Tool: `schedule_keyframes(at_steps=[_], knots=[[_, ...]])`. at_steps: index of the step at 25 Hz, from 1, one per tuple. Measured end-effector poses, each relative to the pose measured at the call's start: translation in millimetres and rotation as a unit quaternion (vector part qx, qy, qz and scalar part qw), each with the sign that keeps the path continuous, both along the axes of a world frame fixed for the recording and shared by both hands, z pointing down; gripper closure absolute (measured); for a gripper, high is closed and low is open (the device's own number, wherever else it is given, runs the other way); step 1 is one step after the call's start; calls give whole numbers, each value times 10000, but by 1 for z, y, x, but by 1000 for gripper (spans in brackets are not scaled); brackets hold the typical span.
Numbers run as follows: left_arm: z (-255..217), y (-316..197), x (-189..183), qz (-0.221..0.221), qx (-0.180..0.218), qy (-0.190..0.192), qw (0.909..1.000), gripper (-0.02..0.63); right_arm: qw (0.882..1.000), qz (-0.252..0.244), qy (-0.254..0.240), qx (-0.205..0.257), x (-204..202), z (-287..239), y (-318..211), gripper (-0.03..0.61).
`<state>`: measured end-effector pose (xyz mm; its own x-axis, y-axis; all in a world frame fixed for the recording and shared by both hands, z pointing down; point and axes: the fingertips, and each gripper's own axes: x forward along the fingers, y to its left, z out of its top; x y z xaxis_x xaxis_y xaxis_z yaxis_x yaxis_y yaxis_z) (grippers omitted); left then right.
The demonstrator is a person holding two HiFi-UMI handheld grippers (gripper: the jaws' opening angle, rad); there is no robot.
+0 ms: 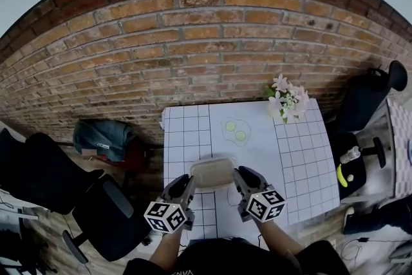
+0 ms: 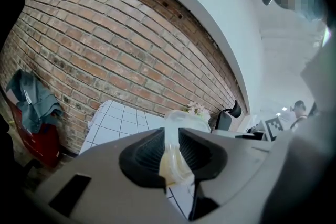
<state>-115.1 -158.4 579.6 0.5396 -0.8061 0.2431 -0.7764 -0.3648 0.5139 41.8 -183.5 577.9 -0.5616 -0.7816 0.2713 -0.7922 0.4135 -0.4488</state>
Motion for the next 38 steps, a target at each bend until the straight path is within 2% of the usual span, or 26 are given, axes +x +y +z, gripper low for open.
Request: schedule_keyframes(at_steps=[16,38], knots=[[-50,16,6,18,545,16,9985,528,9981,54,-235,568,8,-57,19,515],[-137,34,14,-32,1575,68,9875,529,9884,80,-578,1399,19,-133,38,520]])
